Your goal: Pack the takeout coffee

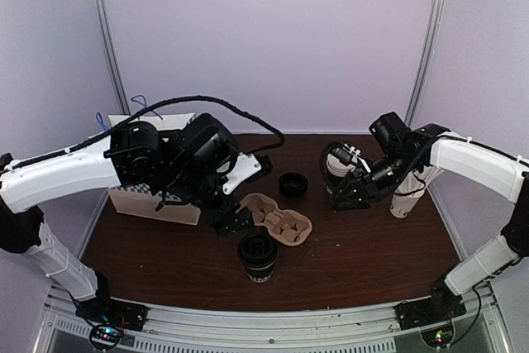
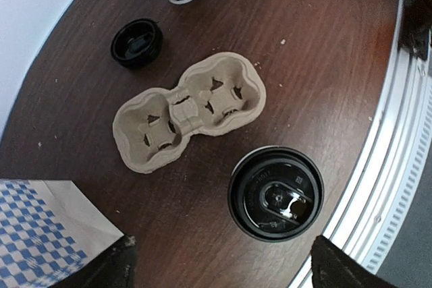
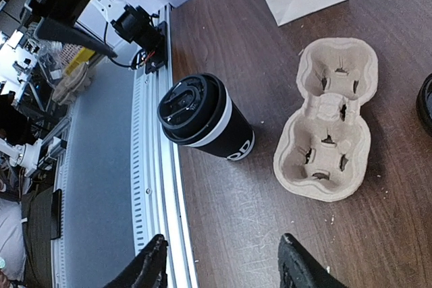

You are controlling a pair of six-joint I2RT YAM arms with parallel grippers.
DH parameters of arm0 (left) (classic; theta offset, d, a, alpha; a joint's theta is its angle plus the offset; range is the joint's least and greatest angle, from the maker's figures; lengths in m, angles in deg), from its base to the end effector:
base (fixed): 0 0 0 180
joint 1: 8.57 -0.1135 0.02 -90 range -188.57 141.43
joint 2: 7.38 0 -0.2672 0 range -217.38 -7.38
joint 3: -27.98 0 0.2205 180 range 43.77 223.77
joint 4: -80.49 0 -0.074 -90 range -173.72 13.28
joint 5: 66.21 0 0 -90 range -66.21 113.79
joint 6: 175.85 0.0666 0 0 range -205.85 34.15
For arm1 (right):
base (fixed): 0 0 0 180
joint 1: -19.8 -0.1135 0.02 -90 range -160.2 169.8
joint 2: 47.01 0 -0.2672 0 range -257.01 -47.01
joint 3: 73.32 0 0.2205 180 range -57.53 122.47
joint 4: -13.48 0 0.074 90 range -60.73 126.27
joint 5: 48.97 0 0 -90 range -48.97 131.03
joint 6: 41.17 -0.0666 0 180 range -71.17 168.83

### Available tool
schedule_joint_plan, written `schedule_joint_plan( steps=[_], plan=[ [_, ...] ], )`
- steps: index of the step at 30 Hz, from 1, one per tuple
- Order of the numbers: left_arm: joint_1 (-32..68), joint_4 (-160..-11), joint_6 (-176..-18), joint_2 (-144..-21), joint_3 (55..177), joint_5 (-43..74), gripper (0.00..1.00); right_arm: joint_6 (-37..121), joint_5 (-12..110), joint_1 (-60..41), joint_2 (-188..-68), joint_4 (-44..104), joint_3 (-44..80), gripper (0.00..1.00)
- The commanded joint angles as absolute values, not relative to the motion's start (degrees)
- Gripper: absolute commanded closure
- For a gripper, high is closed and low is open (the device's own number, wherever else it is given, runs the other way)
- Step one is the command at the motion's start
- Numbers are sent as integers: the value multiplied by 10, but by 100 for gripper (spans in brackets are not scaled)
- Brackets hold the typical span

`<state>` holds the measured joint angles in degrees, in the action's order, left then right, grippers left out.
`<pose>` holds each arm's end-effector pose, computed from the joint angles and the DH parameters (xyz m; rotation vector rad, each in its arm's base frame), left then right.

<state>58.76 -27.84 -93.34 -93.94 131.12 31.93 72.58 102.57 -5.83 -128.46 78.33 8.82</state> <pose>0.1225 -0.2689 0.3284 1.2239 2.2411 -0.3434 0.1972 0.1596 0.2852 -1.2795 2.0109 1.4147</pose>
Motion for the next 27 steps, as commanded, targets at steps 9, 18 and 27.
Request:
schedule_joint_plan(
  steps=[9, 18, 27],
  plan=[
    [544, -494, -1224, -840, 1094, 222, 24, 621, 980, -163, -1342, 787, 122, 57],
    [544, -577, -1303, -840, 1018, 157, 29, 529, 1050, -226, -1427, 747, 138, 65],
    [536, -578, -1350, -866, 1009, 149, 36, 435, 1109, -245, -1480, 671, 134, 66]
  ],
)
